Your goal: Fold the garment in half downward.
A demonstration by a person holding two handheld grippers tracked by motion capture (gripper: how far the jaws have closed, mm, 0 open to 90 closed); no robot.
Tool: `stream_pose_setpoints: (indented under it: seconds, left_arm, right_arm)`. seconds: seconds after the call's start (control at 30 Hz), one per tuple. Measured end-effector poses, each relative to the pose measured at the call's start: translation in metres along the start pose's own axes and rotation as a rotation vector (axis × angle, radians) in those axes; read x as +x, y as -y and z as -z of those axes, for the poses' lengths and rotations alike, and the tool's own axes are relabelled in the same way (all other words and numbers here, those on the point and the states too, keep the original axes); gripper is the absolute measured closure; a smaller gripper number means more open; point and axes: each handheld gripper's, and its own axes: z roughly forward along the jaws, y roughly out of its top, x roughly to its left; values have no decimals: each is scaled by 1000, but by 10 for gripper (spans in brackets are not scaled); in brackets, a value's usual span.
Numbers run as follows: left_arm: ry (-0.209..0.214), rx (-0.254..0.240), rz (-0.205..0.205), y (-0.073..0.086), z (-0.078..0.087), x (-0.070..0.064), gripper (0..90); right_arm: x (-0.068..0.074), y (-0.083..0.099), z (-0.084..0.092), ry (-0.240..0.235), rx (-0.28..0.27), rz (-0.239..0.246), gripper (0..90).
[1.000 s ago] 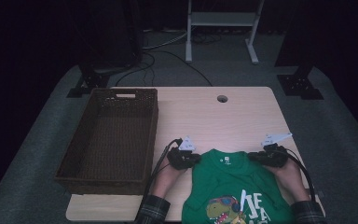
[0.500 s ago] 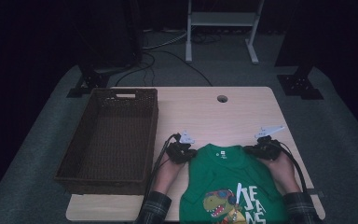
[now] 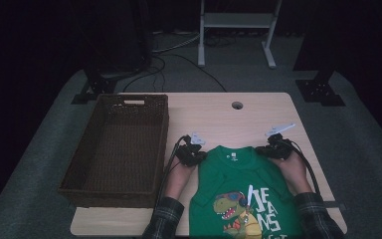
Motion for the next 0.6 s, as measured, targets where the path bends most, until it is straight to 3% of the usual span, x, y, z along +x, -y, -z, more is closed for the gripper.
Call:
stream_pose_setpoints:
  seconds: [0.2, 0.47, 0.6]
  left_arm:
    - [-44, -4, 13, -5, -5, 8, 870]
    - [-106, 1, 38, -15, -14, 20, 871]
    - [-137, 12, 28, -20, -18, 20, 874]
  right_arm:
    - [-14, -11, -8, -22, 3, -45, 884]
    - [-28, -25, -19, 2, -8, -92, 885]
    - [-32, -29, -23, 16, -10, -111, 885]
